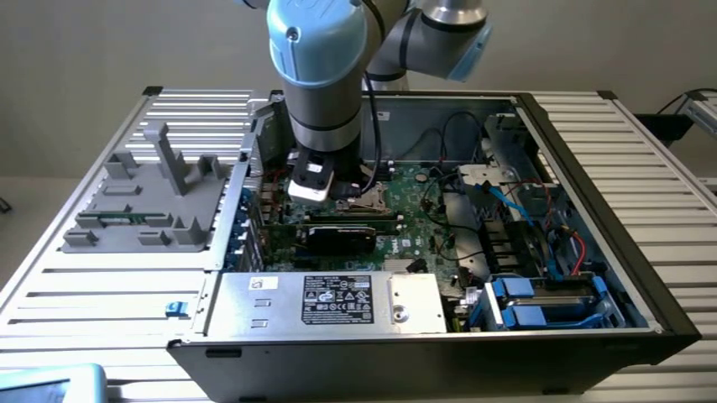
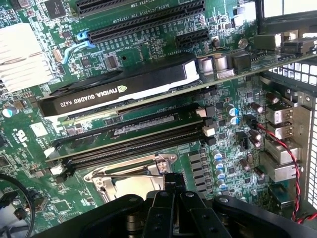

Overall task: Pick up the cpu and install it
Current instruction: 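Install the second cpu locking lever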

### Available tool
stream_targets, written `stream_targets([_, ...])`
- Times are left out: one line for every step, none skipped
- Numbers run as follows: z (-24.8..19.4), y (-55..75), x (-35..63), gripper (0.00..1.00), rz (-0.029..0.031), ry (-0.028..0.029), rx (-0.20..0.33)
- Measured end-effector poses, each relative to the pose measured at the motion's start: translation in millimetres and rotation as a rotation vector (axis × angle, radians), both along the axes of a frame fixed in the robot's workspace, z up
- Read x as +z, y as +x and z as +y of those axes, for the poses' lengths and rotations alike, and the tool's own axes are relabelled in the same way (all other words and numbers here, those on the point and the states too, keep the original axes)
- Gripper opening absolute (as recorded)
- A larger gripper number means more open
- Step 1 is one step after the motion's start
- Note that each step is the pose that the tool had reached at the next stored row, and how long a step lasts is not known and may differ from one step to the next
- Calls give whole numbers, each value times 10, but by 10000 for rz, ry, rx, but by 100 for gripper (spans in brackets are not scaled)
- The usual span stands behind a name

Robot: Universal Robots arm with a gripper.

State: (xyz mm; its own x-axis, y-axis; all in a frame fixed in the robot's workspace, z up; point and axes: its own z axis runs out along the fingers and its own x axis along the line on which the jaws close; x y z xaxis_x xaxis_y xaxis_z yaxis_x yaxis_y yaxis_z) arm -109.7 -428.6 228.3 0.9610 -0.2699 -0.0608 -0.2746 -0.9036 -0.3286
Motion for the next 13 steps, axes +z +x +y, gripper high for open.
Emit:
stream_targets([2, 0, -7, 11, 0, -8, 0])
stream_targets([5, 0, -16, 11, -1, -11, 0])
stream_targets([7, -1, -25, 11, 0, -14, 1])
stream_targets([9, -4, -35, 11, 0, -16, -1])
stream_targets([11, -7, -46, 11, 0, -16, -1])
stream_targets([15, -12, -59, 11, -1, -15, 0])
stream_targets([17, -17, -69, 11, -1, -15, 0])
stream_targets([20, -20, -79, 11, -1, -15, 1])
stream_targets([22, -23, -87, 11, -1, -16, 1])
stream_targets([25, -25, -95, 11, 0, -16, 1])
stream_targets([27, -29, -105, 11, -1, -16, 0])
stream_targets([29, -31, -115, 11, -1, -16, 0])
stream_targets([31, -33, -125, 11, -1, -17, 0])
